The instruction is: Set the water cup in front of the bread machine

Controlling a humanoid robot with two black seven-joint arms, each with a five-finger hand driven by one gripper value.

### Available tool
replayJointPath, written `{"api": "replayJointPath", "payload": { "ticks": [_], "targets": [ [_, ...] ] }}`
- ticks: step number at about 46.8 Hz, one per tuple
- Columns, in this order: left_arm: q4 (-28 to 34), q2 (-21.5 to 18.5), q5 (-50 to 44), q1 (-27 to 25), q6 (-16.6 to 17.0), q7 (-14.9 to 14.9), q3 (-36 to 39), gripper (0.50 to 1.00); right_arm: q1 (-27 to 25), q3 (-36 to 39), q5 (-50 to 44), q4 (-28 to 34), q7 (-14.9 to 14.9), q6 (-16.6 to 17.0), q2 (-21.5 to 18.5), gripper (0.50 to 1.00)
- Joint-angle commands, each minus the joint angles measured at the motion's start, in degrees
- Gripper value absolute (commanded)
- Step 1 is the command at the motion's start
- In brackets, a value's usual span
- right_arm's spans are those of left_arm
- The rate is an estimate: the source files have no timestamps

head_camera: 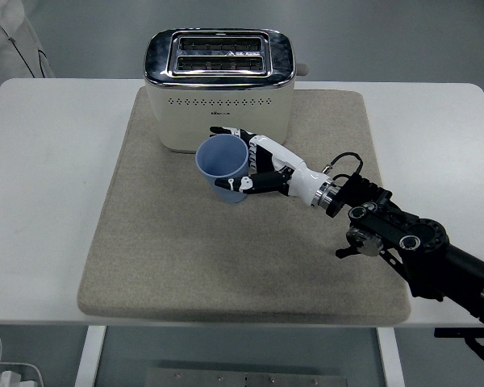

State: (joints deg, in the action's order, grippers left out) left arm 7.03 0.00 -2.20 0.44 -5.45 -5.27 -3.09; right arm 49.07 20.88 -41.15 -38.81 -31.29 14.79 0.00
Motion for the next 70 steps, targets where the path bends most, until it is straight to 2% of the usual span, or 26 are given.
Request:
{"api": "replayJointPath", "payload": {
  "ticks": [1, 17, 70],
  "targets": [
    [0.00, 0.00, 0.00, 0.00, 0.00, 0.00, 0.02, 1.000, 0.07, 0.03, 0.01, 0.05, 0.00, 0.59, 0.00, 0.921],
    [0.00, 0.00, 0.00, 0.00, 0.00, 0.00, 0.02, 1.000, 0.07, 0.30, 0.10, 0.05, 0.00, 1.56, 0.00, 0.921],
    [0.00, 0.00, 0.00, 0.00, 0.00, 0.00, 0.02, 1.000, 0.51, 3.64, 0.72, -2.06, -0.53, 1.38, 0.00, 0.921]
  ]
}}
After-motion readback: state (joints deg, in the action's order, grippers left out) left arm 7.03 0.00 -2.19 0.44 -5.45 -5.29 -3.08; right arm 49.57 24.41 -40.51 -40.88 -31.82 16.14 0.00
